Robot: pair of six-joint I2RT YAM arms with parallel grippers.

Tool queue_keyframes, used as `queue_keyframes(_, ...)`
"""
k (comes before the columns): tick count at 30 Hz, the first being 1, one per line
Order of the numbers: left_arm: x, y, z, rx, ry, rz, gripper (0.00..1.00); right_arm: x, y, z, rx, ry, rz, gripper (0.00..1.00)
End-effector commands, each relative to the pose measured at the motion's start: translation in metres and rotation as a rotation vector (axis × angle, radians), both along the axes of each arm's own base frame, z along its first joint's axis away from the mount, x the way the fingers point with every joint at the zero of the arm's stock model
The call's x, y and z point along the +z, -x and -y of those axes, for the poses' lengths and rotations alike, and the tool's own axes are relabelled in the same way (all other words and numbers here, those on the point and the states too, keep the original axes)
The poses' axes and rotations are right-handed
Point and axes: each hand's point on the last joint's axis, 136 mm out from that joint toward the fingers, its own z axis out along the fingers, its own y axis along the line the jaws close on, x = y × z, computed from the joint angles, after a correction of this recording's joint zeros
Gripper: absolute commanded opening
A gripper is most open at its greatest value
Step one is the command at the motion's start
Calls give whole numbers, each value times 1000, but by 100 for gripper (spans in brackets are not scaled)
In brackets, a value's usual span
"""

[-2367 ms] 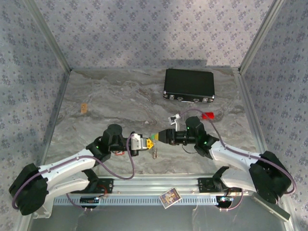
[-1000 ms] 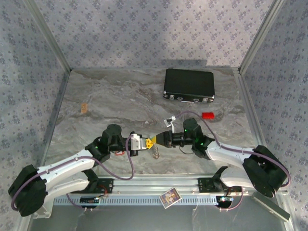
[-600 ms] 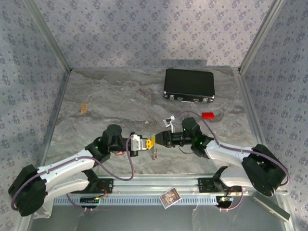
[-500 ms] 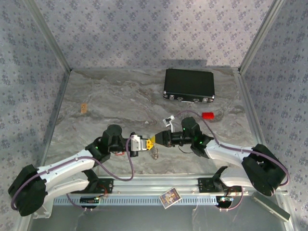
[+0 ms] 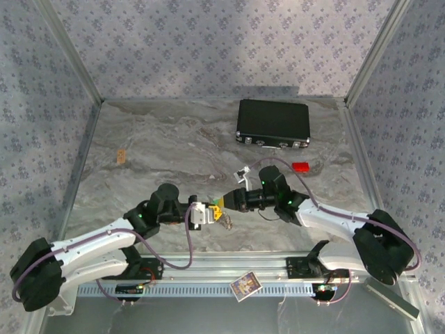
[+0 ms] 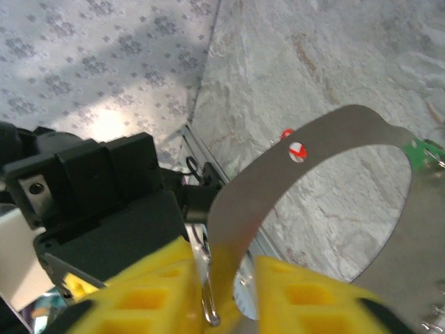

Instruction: Put the keys on the keyring

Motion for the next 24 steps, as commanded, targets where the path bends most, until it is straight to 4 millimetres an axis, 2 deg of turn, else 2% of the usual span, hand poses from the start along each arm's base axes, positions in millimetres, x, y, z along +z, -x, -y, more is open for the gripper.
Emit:
queue_keyframes(1, 2, -2, -1, 11, -29, 83, 0, 7, 1, 11, 19, 48, 60, 37)
queue_keyframes(3, 3, -2, -1, 18, -25, 93, 0, 9, -1, 25, 11, 136, 143, 40)
queue_keyframes(7, 11, -6, -2, 48, 8, 84, 0, 21, -7, 53, 35, 325, 465, 40)
queue_keyframes(10, 16, -5, -3, 53, 34, 33, 0, 33, -13, 59, 77, 375, 725, 39)
queue_keyframes(12, 18, -4, -4, 59, 50, -3, 0, 40, -9, 56, 138, 367, 884, 38)
queue_keyframes(14, 21, -4, -5, 62, 69, -45, 0, 44, 6, 49, 253, 335, 1070, 38)
queue_keyframes(16, 24, -6, -6, 73, 80, -83, 0, 43, 20, 43, 354, 333, 1237, 38)
queue_keyframes(18, 25, -7, -7, 78, 77, -118, 0, 37, 26, 38, 430, 382, 1361, 38)
queue_keyframes(24, 23, -7, -7, 80, 84, -181, 0, 34, 19, 22, 459, 382, 1384, 25)
